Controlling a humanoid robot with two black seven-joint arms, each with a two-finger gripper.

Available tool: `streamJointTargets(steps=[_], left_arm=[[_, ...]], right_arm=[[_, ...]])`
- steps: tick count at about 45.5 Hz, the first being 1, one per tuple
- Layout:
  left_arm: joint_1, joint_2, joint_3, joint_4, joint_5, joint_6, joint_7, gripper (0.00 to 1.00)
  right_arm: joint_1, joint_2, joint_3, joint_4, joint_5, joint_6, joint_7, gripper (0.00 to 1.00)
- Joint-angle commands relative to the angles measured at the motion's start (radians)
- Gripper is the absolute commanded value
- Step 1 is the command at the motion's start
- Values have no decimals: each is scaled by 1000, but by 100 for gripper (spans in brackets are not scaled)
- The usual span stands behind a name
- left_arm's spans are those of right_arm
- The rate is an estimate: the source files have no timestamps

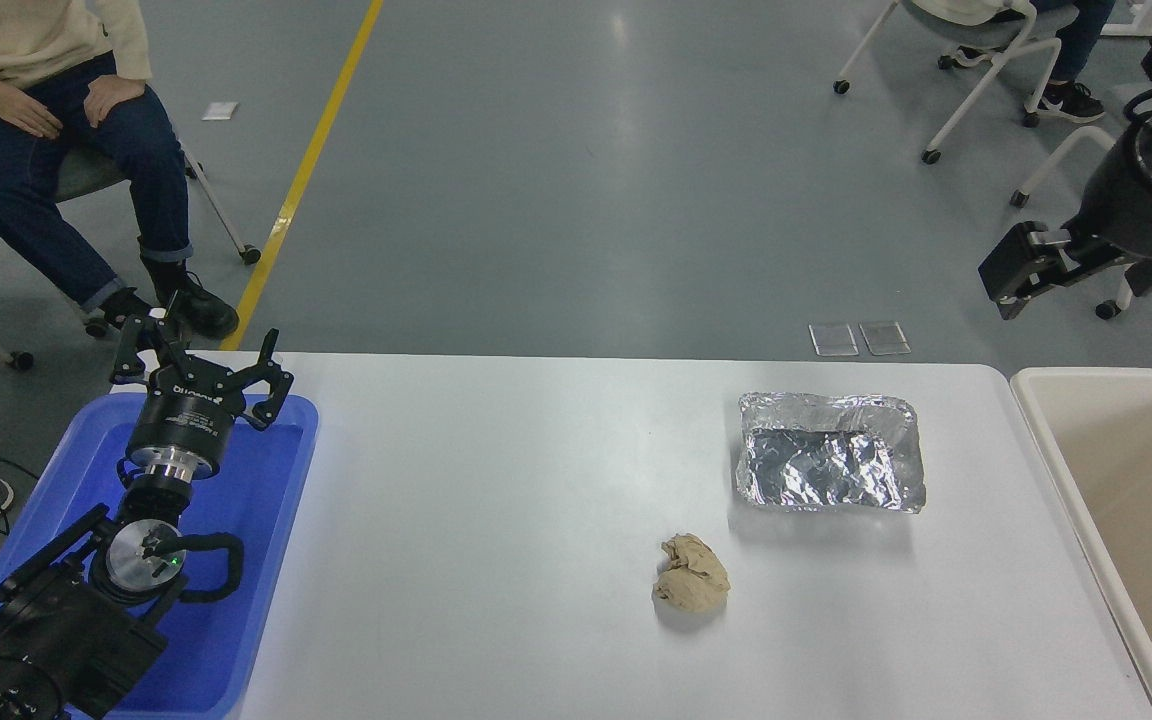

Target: Pick up foil plate and place in dustbin

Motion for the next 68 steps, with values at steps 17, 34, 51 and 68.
streamJointTargets(steps=[17,34,51,68], left_arm=[[-2,0,0,0,0,-4,2,100],[-1,0,0,0,0,-4,0,100],[0,0,0,0,0,-4,0,100],[0,0,0,-1,0,-4,0,100]], right_arm=[[-9,1,0,-3,0,0,1,100],[-14,1,2,-2,0,0,0,100],[-37,-9,2,-3,0,0,0,100],[-80,-8,35,-8,0,0,1,100]])
